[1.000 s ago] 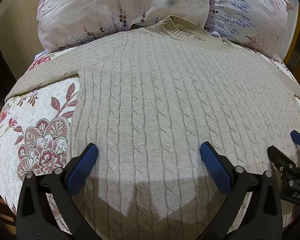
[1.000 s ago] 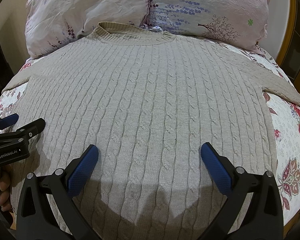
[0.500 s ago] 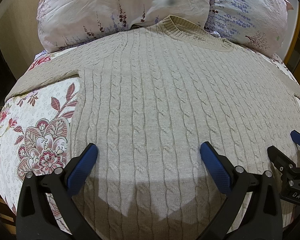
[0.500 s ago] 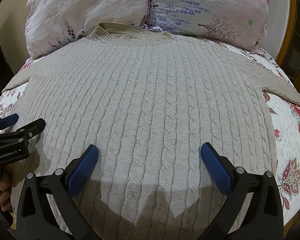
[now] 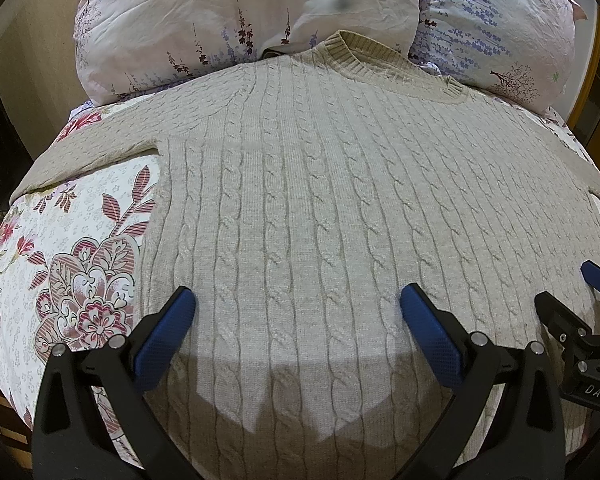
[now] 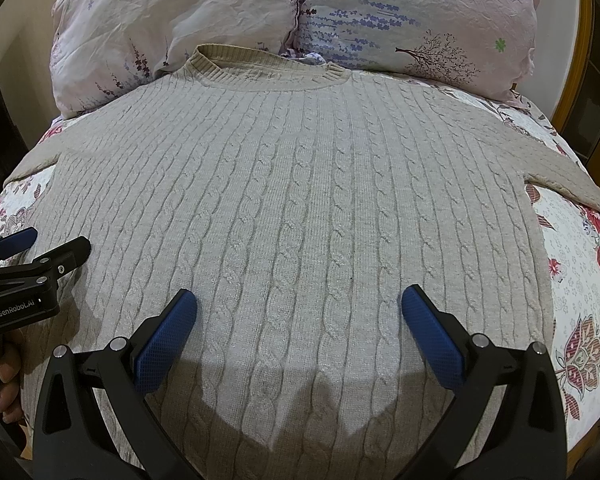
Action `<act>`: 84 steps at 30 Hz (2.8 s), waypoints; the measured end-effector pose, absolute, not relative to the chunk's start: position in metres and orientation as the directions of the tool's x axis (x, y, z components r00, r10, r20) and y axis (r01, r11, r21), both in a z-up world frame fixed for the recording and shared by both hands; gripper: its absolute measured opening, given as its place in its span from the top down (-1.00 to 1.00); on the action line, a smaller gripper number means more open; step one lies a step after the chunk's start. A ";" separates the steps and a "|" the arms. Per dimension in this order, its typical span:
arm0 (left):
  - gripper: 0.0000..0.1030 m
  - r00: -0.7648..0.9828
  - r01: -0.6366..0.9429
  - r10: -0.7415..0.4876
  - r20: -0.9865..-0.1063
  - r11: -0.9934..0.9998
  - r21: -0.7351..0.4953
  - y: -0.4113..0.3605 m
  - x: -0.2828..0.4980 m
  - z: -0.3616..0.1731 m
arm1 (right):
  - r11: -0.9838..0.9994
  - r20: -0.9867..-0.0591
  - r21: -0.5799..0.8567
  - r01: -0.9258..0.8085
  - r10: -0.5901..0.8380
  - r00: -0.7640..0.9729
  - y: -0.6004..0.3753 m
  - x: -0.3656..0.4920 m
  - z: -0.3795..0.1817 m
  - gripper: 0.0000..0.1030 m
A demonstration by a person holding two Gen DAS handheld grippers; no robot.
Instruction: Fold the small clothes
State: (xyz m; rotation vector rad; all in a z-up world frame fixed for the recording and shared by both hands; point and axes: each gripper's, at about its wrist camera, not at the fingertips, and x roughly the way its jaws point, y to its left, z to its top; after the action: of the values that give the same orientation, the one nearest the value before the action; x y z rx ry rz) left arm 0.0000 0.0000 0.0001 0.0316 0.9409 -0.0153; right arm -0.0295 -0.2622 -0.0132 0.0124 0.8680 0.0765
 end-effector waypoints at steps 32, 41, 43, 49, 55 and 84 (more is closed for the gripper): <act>-0.96 0.561 0.053 -0.020 -0.828 0.999 0.012 0.003 0.005 0.002 | 0.879 -0.738 0.349 0.323 0.045 0.674 -0.504 0.007 0.018 -0.88; -0.96 0.608 -0.140 0.015 -0.794 0.986 -0.088 0.043 0.023 0.024 | 0.408 -0.728 0.598 0.690 -0.084 0.681 -0.718 0.011 -0.025 -0.19; -0.96 0.611 -0.199 0.029 -0.791 0.973 -0.118 0.061 0.027 0.027 | 0.409 -0.734 0.581 0.704 -0.109 0.670 -0.725 0.019 -0.027 0.15; -0.96 0.630 -0.379 0.148 -0.763 0.915 -0.136 0.129 0.036 0.045 | 0.497 -0.703 0.526 0.690 -0.202 0.682 -0.728 0.037 -0.003 0.85; -0.95 0.610 -0.492 0.204 -0.766 0.855 -0.164 0.207 0.058 0.056 | 0.851 -0.480 0.457 0.259 -0.009 0.877 -0.548 0.077 0.098 0.85; 0.87 0.662 -0.672 0.086 -0.744 0.507 -0.540 0.392 0.102 0.041 | 0.931 -0.754 0.357 -0.071 0.333 0.566 -0.318 0.063 0.026 -0.53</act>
State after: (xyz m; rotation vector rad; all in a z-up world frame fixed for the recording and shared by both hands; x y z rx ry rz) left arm 0.1018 0.3919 0.0412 -0.9361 0.7203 0.5075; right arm 0.0628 -0.3182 0.0261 0.3026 0.9429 0.2416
